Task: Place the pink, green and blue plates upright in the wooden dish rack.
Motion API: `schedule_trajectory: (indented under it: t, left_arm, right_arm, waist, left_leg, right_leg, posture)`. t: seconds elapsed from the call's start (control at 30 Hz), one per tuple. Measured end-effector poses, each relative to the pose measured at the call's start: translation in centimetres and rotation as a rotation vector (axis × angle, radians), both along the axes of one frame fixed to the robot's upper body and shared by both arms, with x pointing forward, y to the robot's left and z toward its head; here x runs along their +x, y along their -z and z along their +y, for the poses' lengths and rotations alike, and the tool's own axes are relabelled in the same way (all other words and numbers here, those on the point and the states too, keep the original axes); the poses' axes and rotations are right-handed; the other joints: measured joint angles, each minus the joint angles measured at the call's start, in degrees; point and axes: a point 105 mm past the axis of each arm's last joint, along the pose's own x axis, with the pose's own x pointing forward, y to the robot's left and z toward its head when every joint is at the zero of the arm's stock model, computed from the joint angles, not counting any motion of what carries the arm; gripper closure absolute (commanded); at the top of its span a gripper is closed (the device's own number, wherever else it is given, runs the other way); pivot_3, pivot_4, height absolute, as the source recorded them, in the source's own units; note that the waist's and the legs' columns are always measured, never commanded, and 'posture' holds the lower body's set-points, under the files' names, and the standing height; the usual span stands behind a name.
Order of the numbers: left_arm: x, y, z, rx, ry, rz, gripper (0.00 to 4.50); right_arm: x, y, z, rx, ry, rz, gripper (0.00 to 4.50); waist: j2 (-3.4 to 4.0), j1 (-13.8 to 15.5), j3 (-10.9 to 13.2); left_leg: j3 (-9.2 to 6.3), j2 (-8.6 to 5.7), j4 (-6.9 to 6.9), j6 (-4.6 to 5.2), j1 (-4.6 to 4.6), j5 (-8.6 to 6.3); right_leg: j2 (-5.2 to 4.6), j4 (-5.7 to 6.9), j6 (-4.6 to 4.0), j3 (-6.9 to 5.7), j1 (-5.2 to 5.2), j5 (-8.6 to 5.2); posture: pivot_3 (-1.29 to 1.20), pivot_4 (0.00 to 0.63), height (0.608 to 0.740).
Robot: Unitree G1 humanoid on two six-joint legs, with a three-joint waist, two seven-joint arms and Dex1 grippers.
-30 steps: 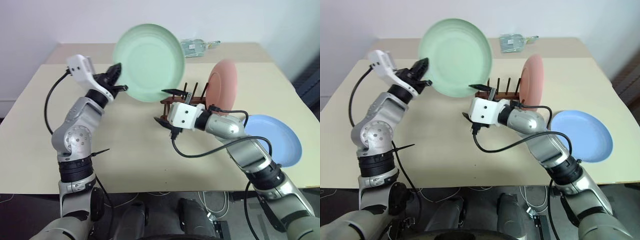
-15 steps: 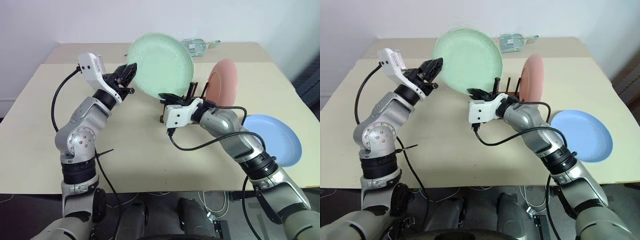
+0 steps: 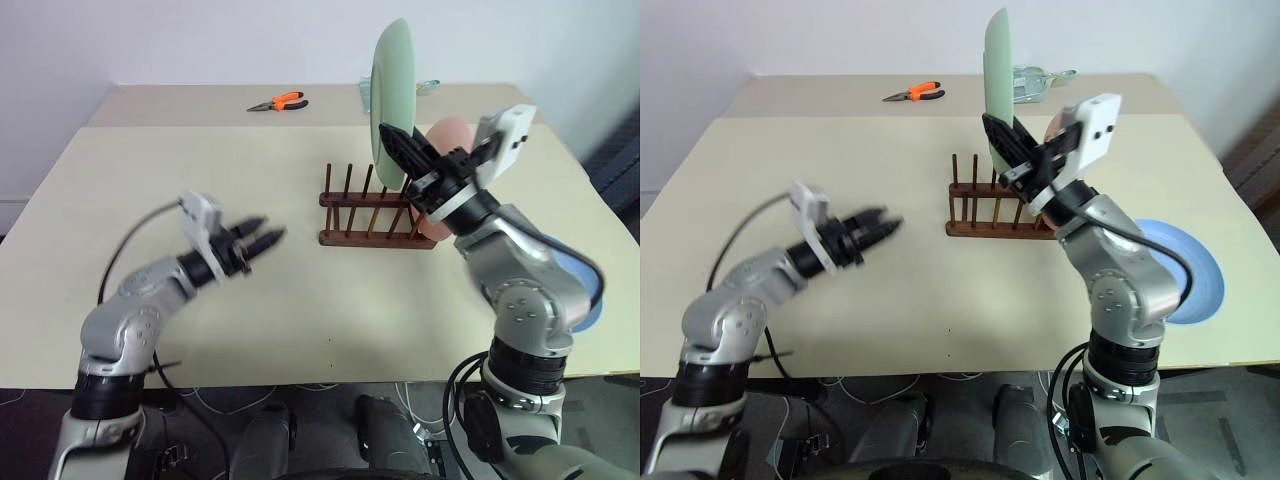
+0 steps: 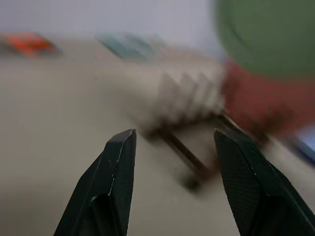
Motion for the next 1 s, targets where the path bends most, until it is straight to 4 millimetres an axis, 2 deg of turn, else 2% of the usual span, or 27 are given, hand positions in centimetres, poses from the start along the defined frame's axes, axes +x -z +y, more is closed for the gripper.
schedule_trajectory:
  t: [0.1, 0.3, 0.47, 0.57, 0.67, 0.8, 0.9, 0.97, 1.0]
  left_arm:
    - [-2.1, 0.1, -1.4, 0.013, 0.160, 0.020, 1.96]
    - [-2.8, -0.1, -2.2, 0.006, 0.218, 0.020, 1.96]
    - [-3.5, -0.3, -2.9, 0.033, 0.257, -0.001, 1.96]
    - [-3.6, -0.4, -3.1, 0.049, 0.257, -0.016, 1.93]
    - [-3.5, -0.5, -3.2, 0.068, 0.248, -0.034, 1.93]
    - [-3.0, -0.8, -3.4, 0.079, 0.228, -0.067, 1.93]
    - [-2.7, -1.0, -3.4, 0.086, 0.220, -0.089, 1.93]
    - [-2.3, -0.8, -3.5, 0.094, 0.218, -0.090, 1.93]
    - [-2.2, -0.7, -3.7, 0.102, 0.233, -0.089, 1.93]
  right_arm:
    - [0.1, 0.2, -0.4, 0.041, -0.015, 0.077, 4.50]
    - [0.4, 0.8, -0.6, 0.064, -0.019, 0.154, 4.50]
    - [1.9, 1.7, -1.2, 0.066, 0.014, 0.230, 4.50]
    - [2.7, 1.9, -1.5, 0.060, 0.034, 0.251, 3.45]
    - [3.2, 1.6, -1.6, -0.001, 0.073, 0.217, 2.03]
    - [3.1, 0.7, -1.7, -0.124, 0.118, 0.120, 2.03]
    - [2.4, -0.7, -2.8, -0.239, 0.171, 0.014, 2.03]
    - [1.7, -2.0, -4.2, -0.271, 0.195, -0.040, 1.47]
    - [1.2, -3.0, -5.8, -0.269, 0.226, -0.067, 1.15]
  waist:
    - [0.23, 0.12, 0.06]
    - [0.27, 0.07, 0.06]
    - [0.27, 0.04, 0.06]
    - [0.27, 0.04, 0.07]
    - [0.28, 0.04, 0.07]
    - [0.28, 0.13, 0.07]
    - [0.28, 0.23, 0.09]
    - [0.25, 0.30, 0.09]
    - [0.25, 0.41, 0.10]
  left_leg:
    - [0.00, 0.03, 0.01, 0.00, 0.01, 0.00]
    - [0.05, 0.02, 0.02, 0.01, 0.01, 0.01]
    - [0.06, 0.02, 0.02, 0.01, 0.01, 0.01]
    - [0.06, 0.02, 0.02, 0.01, 0.01, 0.01]
    - [0.09, 0.02, 0.02, 0.01, 0.00, 0.01]
    - [0.09, 0.01, 0.04, 0.01, -0.02, 0.01]
    - [0.10, -0.01, 0.04, 0.01, -0.04, 0.01]
    - [0.09, -0.01, 0.05, 0.02, -0.05, 0.00]
    - [0.09, -0.01, 0.07, 0.02, -0.06, 0.00]
  right_leg:
    - [0.03, 0.04, -0.17, -0.03, 0.00, -0.06]
    - [0.02, 0.02, -0.14, -0.02, 0.00, -0.05]
    - [0.02, 0.02, -0.14, -0.01, 0.00, -0.05]
    - [0.02, 0.02, -0.14, -0.02, -0.01, -0.05]
    - [0.02, 0.02, -0.13, -0.01, -0.01, -0.05]
    - [0.01, -0.01, -0.12, -0.01, 0.00, -0.05]
    - [0.00, -0.07, -0.11, -0.02, 0.02, -0.06]
    - [-0.01, -0.09, -0.10, -0.03, 0.05, -0.06]
    - [-0.02, -0.11, -0.11, -0.03, 0.07, -0.06]
  posture:
    - [0.00, 0.150, 0.740]
    - [0.00, 0.150, 0.740]
    - [0.00, 0.150, 0.740]
    - [0.00, 0.150, 0.740]
    - [0.00, 0.150, 0.740]
    - [0.00, 0.150, 0.740]
    - [0.00, 0.150, 0.740]
    - [0.00, 0.150, 0.740]
    - [0.00, 0.150, 0.740]
